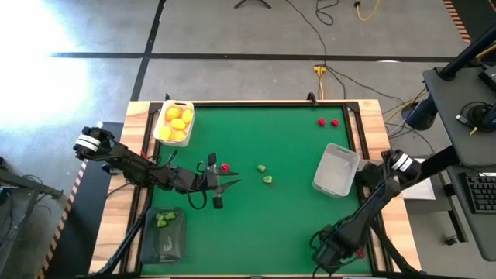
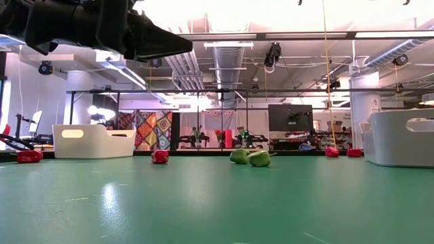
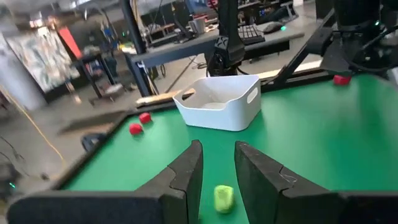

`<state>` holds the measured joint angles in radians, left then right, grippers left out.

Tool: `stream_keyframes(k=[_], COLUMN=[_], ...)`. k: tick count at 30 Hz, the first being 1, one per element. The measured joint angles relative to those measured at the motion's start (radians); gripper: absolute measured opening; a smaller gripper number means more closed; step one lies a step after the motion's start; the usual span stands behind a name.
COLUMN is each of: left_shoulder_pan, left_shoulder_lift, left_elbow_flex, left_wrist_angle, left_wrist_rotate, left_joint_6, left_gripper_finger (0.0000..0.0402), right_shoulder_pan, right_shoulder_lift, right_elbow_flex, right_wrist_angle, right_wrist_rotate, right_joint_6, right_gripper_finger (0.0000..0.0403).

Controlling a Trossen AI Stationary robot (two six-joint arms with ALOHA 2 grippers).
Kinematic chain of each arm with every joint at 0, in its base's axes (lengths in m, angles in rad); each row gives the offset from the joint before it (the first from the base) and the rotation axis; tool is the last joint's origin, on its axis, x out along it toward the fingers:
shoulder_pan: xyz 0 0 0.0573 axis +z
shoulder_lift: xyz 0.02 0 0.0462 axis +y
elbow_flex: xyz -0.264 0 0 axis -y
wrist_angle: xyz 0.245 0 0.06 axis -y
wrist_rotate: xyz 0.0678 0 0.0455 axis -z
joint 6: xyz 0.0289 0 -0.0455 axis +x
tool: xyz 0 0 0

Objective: Sort produce into baskets
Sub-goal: Put the red chili pepper into the gray bin

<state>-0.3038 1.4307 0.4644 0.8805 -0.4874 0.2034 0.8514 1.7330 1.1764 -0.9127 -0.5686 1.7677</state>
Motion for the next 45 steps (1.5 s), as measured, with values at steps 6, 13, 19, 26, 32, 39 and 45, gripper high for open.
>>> stream_keyframes(k=[6,13,19,26,32,39,45], left_shoulder_pan=[0.0,0.0,0.001,0.001,0.001,0.001,0.001], left_shoulder_lift=[0.0,0.0,0.0,0.0,0.0,0.0,0.0], left_elbow_flex=[0.0,0.0,0.0,0.0,0.0,0.0,0.0], left_wrist_angle=[0.039,0.179,0.225,0.223,0.221,0.218,0.199], left_wrist_rotate=[-0.001,-0.002,-0.003,-0.003,-0.003,-0.003,-0.003], left_joint_6=[0.114,0.18,0.181,0.179,0.145,0.143,0.143], left_gripper_finger=[0.0077,0.0077,0.0077,0.0077,0.0077,0.0077,0.0077], right_shoulder_pan=[0.002,0.035,0.048,0.045,0.069,0.085,0.085], right_shoulder_lift=[0.073,0.129,0.131,0.128,0.129,0.13,0.13], right_elbow_flex=[-0.02,-0.048,-0.077,-0.071,-0.097,-0.135,-0.136], right_wrist_angle=[-0.001,-0.005,-0.006,-0.008,0.0,0.083,0.096], right_wrist_rotate=[-0.088,-0.178,-0.206,-0.244,-0.251,-0.258,-0.242], right_joint_6=[-0.112,-0.212,-0.233,-0.235,-0.288,-0.303,-0.312], right_gripper_finger=[0.0321,0.03,0.0281,0.0289,0.0311,0.0295,0.024])
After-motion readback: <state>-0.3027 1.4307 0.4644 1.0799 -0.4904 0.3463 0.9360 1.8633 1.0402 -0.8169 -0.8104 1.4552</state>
